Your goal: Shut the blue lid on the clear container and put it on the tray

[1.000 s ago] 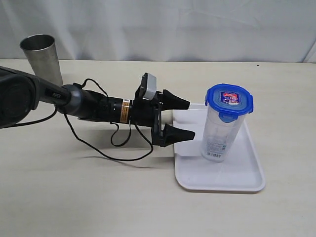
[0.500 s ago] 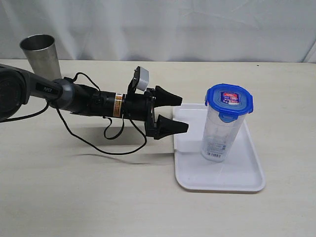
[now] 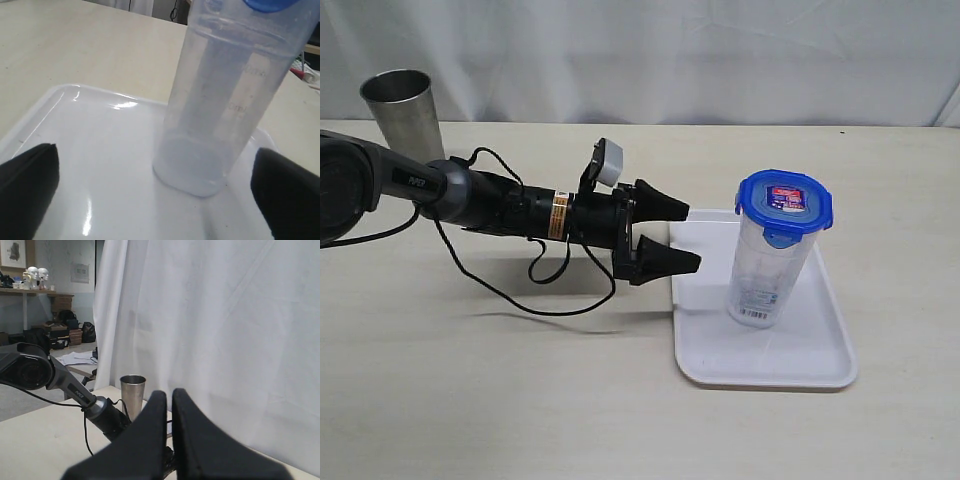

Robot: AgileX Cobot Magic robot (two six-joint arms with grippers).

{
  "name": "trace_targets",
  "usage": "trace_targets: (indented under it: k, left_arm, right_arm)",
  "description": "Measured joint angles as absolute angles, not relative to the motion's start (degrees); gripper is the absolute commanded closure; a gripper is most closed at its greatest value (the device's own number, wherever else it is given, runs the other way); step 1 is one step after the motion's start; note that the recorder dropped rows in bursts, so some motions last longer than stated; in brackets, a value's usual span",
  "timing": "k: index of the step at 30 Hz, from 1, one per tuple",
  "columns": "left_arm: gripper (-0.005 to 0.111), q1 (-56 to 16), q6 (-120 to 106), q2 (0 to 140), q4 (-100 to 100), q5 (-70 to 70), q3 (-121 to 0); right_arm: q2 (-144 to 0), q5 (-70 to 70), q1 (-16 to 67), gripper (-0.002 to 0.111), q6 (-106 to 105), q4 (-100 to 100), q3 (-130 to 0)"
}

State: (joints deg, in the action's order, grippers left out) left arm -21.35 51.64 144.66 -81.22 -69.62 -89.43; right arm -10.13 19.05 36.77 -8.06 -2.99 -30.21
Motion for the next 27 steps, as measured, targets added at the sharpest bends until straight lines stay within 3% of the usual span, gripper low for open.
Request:
trace_targets:
  k: [8, 21, 27]
  left_arm:
    - [0.107, -21.35, 53.83, 144.39, -83.11, -69.62, -89.43]
    - [0.107, -21.35, 65.14, 134.94, -94.07, -69.29, -89.43]
    - [0.107, -21.24, 82.87, 125.72, -99.67, -54.68, -87.2]
  right_arm:
    - [-10.13, 19.05, 36.77, 0.104, -8.06, -2.99, -30.21]
    - [-10.13, 19.05, 36.77, 0.104, -8.06, -2.99, -30.21]
    - [-10.13, 19.05, 36.77, 0.104, -8.06, -2.99, -30.21]
